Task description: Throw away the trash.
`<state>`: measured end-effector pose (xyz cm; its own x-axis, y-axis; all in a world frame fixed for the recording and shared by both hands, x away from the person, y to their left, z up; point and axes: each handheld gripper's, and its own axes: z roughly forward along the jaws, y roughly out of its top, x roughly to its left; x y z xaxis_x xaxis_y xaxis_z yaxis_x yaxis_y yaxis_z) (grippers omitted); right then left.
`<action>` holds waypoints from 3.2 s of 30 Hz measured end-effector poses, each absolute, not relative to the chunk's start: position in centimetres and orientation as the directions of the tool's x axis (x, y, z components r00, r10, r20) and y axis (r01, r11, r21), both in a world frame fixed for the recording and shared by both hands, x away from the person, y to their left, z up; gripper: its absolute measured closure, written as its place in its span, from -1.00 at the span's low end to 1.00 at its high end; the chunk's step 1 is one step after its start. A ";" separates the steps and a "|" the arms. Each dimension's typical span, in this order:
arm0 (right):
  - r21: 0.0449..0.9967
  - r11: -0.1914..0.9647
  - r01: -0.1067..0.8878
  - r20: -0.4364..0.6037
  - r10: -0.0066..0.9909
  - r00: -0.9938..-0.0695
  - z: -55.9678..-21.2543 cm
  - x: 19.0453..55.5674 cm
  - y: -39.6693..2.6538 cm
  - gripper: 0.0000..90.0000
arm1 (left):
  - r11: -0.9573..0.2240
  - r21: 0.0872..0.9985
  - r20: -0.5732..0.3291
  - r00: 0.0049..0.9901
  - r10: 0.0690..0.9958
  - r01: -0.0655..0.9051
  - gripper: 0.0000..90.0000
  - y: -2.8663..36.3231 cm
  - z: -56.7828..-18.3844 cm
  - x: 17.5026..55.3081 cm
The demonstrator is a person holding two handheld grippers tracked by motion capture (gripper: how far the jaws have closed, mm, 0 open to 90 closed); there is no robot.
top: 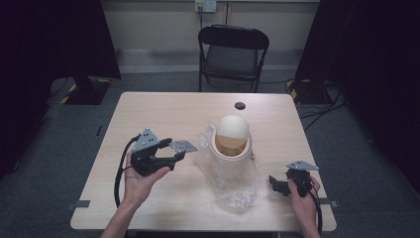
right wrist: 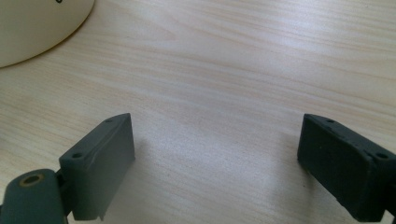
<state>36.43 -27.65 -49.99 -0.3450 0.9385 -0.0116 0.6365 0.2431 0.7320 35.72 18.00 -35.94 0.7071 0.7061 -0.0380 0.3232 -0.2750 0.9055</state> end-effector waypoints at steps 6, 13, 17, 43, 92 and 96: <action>0.732 0.243 0.637 -0.011 0.939 -0.345 -50.0 36.4 -27.7 -0.78 | -0.266 0.916 -0.041 0.729 0.683 0.301 -0.24 17.3 -34.8 35.3; 0.732 0.243 0.637 -0.012 0.938 -0.345 -50.0 36.4 -27.7 -0.78 | -0.261 0.923 -0.043 0.751 0.659 0.282 -0.24 16.5 -33.5 35.4; 0.732 0.244 0.636 -0.012 0.938 -0.346 -50.0 36.4 -27.7 -0.78 | -0.261 0.928 -0.037 0.765 0.643 0.264 -0.24 15.8 -32.8 35.3; 0.732 0.244 0.636 -0.011 0.938 -0.346 -50.0 36.4 -27.7 -0.78 | -0.307 0.907 -0.080 0.836 0.544 0.287 -0.24 8.3 -34.2 37.0; 0.731 0.247 0.636 -0.010 0.936 -0.352 -50.0 36.5 -27.7 -0.78 | -0.280 0.891 -0.146 0.810 0.568 0.357 -0.53 8.2 -35.9 38.1; 0.731 0.248 0.635 -0.011 0.935 -0.353 -50.0 36.5 -27.7 -0.78 | -0.241 0.905 -0.150 0.793 0.591 0.350 -0.60 10.2 -35.6 37.9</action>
<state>36.50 -27.72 -49.99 -0.3533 0.9354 -0.0110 0.6350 0.2485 0.7315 37.87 10.17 -35.62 0.7930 0.5906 -0.1496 0.3503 -0.2410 0.9051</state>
